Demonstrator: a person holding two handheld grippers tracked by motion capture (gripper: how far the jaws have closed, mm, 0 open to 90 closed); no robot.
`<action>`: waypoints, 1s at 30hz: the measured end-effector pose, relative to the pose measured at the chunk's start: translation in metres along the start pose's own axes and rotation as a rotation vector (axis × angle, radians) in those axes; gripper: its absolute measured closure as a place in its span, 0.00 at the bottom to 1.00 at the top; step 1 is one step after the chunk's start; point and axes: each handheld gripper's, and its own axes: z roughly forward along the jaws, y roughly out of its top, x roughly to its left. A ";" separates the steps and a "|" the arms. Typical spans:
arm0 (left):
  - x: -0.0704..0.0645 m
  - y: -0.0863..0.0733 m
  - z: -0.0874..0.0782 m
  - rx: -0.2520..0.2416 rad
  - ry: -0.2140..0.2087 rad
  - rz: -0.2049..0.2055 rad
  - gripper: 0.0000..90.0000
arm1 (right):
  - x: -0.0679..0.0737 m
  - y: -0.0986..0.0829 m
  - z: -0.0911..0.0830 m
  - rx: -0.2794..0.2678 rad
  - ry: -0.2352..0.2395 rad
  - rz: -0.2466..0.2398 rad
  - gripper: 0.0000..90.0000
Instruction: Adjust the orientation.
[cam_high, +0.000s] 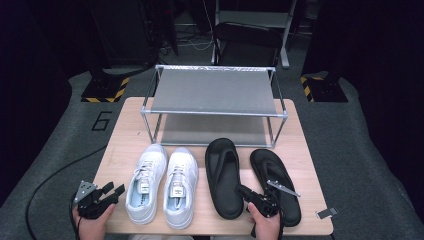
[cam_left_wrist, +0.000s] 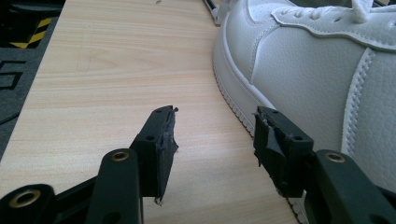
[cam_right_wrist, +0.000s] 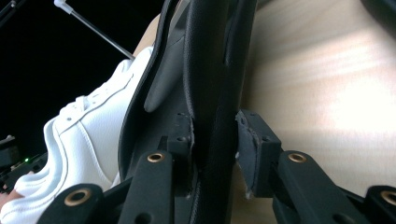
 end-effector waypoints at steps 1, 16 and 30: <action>0.000 0.000 0.000 -0.005 0.001 -0.001 0.53 | 0.001 0.002 0.001 0.000 -0.005 -0.007 0.75; 0.001 0.000 0.000 -0.001 -0.002 -0.002 0.53 | 0.009 0.033 0.015 -0.033 -0.003 -0.015 0.75; 0.001 0.000 0.000 -0.007 0.001 -0.007 0.53 | 0.014 0.050 0.032 -0.038 0.002 -0.009 0.75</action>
